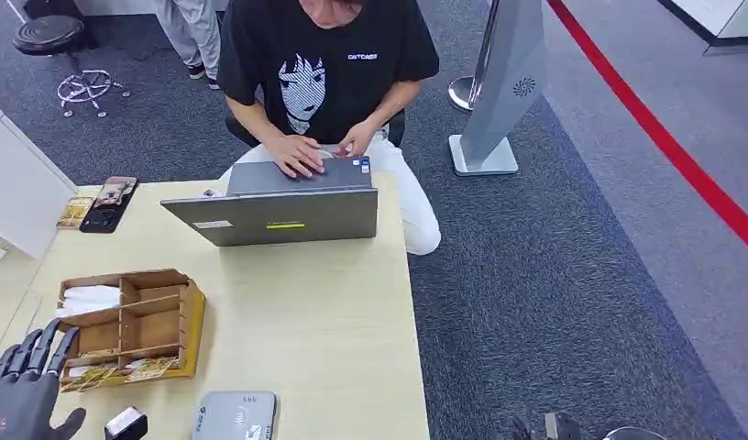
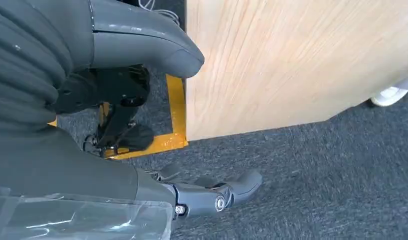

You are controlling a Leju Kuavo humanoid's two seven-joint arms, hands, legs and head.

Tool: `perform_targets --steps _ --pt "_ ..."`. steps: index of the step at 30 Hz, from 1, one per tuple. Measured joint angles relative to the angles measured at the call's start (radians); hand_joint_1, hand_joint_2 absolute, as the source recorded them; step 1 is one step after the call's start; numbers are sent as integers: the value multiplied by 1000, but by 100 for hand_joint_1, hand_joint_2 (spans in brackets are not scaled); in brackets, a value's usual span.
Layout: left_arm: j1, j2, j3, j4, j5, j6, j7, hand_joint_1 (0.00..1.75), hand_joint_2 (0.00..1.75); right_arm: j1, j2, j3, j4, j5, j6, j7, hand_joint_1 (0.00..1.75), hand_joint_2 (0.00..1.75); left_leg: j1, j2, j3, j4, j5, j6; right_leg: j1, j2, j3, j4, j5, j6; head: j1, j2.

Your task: Pass the card to the sensor for recognition and then transmit it.

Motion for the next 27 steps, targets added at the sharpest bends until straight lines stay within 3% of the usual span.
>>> perform_targets --steps 9,27 --pt "-17 -4 0 47 -37 60 -18 0 175 0 0 6 0 -29 -10 0 0 175 0 0 0 0 0 0 0 0 0 0 0 0 0 0" --pt "-54 -45 6 105 -51 74 -30 0 175 -3 0 29 0 -31 -7 6 0 175 0 0 0 0 0 0 0 0 0 0 0 0 0 0"
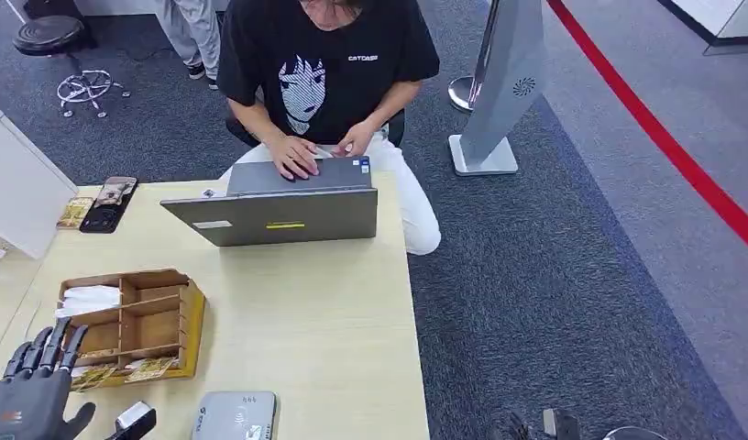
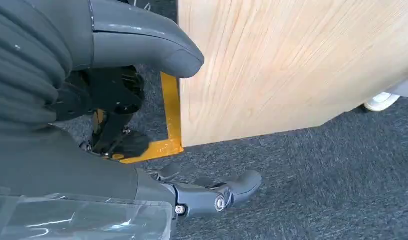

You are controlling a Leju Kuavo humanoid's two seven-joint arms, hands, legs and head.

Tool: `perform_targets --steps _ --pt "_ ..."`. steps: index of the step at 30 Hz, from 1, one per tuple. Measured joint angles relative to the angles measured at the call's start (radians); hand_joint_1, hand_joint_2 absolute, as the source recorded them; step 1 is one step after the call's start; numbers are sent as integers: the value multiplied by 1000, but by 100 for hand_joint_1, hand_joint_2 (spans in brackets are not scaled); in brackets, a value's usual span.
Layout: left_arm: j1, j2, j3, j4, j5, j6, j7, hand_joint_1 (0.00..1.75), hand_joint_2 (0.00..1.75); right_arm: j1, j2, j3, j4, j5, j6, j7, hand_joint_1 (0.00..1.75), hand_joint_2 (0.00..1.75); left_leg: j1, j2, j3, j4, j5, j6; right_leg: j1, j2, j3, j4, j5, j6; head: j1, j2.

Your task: Pass the card to the sensor for recognition and then transmit it.

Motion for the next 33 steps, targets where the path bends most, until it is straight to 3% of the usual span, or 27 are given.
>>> perform_targets --steps 3,4,5,28,33 --pt "-3 -6 5 5 5 -3 -5 3 175 0 0 2 0 0 2 1 0 175 0 0 0 0 0 0 0 0 0 0 0 0 0 0" --pt "-3 -9 9 5 7 -7 -6 166 175 0 0 2 0 0 2 2 0 175 0 0 0 0 0 0 0 0 0 0 0 0 0 0" --pt "-3 -11 13 5 9 -11 -8 175 175 0 0 2 0 0 2 2 0 175 0 0 0 0 0 0 0 0 0 0 0 0 0 0" --pt "-30 -39 52 6 -22 8 -11 175 175 -1 0 2 0 0 1 2 0 175 0 0 0 0 0 0 0 0 0 0 0 0 0 0" --pt "-51 -37 59 -58 16 26 -13 175 175 -1 0 2 2 -18 -10 2 0 175 0 0 0 0 0 0 0 -1 0 0 0 0 0 0"
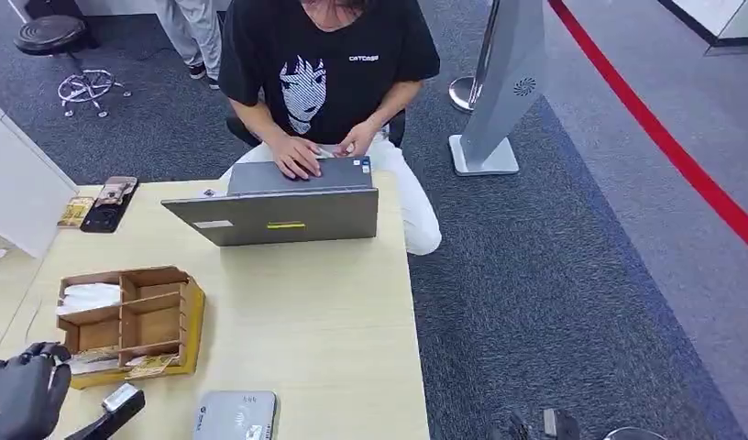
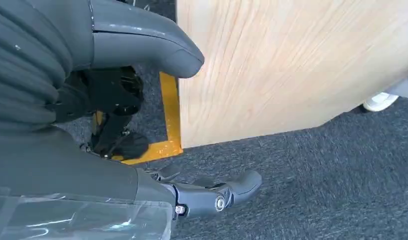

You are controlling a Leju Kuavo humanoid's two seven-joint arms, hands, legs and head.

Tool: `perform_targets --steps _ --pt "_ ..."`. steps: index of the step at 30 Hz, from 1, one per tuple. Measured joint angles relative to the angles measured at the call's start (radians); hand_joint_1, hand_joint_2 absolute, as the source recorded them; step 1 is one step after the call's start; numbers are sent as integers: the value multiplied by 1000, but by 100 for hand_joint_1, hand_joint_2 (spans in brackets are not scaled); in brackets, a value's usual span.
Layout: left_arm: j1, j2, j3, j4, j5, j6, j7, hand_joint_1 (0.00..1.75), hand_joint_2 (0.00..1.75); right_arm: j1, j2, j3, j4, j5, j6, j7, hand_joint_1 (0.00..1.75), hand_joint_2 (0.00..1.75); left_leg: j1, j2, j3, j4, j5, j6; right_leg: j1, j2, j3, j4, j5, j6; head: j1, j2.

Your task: Pass the card to the sensor for recognition and then transmit it.

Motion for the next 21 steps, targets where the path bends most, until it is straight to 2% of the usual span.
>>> perform_targets --steps 6,11,16,21 --pt "-50 21 0 -136 60 8 -12 175 175 0 0 4 0 -10 -9 0 0 175 0 0 1 0 0 0 0 1 0 0 0 0 0 0" --pt "-98 50 -2 -216 91 -14 -14 175 175 -1 0 6 4 -8 -10 0 0 175 0 0 1 0 0 0 0 1 0 0 0 0 0 0" --pt "-150 77 -4 -230 85 -64 15 175 175 -2 0 7 10 24 -3 -2 0 175 0 0 0 0 0 0 0 0 0 0 0 0 0 0" --pt "-211 130 -6 -187 16 -105 56 175 175 -4 0 7 20 51 17 -3 0 175 0 0 0 0 1 -1 0 0 0 1 0 0 0 0"
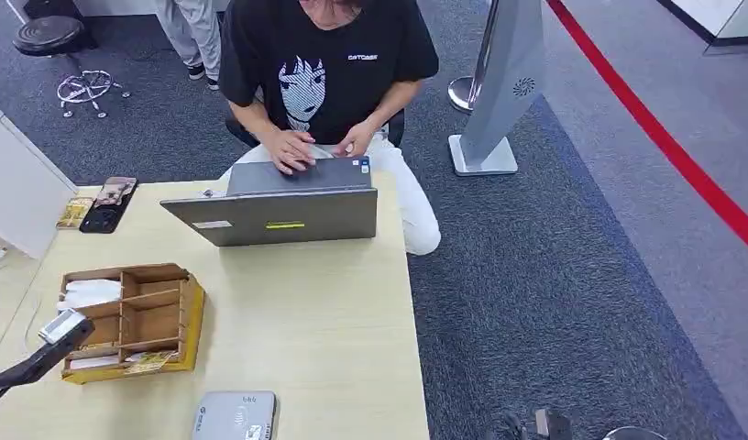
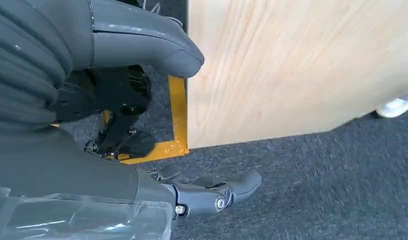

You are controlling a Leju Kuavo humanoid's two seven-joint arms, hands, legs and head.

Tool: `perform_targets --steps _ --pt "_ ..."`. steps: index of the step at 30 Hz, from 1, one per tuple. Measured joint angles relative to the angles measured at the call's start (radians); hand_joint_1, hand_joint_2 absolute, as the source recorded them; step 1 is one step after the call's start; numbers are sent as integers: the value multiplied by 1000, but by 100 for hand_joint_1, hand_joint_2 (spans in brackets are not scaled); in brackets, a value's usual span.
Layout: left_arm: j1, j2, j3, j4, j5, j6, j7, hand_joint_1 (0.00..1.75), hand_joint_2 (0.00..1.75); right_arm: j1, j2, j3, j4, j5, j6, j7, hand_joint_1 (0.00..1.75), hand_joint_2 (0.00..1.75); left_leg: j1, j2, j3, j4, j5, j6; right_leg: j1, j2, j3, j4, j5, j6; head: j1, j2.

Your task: Pass the card to the sensor for recognition and then transmit it.

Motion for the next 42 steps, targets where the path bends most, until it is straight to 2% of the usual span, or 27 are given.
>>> perform_targets --steps 11,19,20,21,27,32,38,42 --pt "-106 102 -13 152 -52 -73 31 175 175 -5 0 0 24 65 34 -6 0 175 0 0 0 0 0 0 0 0 0 0 0 0 0 0" --pt "-148 126 -27 224 -45 -93 40 175 175 -7 0 -8 48 95 51 -21 0 175 0 -1 -1 0 0 0 0 0 0 0 0 0 0 0" --pt "-152 126 -28 227 -45 -97 42 141 175 -7 0 -8 49 95 52 -21 0 175 0 -1 -1 0 0 0 0 0 0 0 0 0 0 0" --pt "-154 126 -29 232 -44 -99 42 3 175 -8 0 -8 50 96 53 -21 0 175 0 -1 -1 0 0 0 0 0 0 0 0 0 0 0" --pt "-154 123 -35 245 -7 -95 39 0 175 -8 0 -8 58 93 55 -20 0 175 0 0 -1 0 0 0 0 0 0 0 0 0 0 0" --pt "-129 103 -33 235 70 -60 5 0 175 -8 0 -8 60 59 43 -21 0 175 0 -1 -1 0 0 0 0 0 0 0 0 0 0 0" --pt "-46 47 -6 141 166 9 -46 0 175 -6 0 -8 55 -12 8 -13 0 175 0 0 -1 0 0 0 0 0 0 0 0 0 0 0" --pt "45 -32 32 21 269 77 -110 0 175 -2 0 -5 36 -73 -32 -2 0 175 0 1 -1 0 0 0 0 1 -1 0 0 0 0 0"
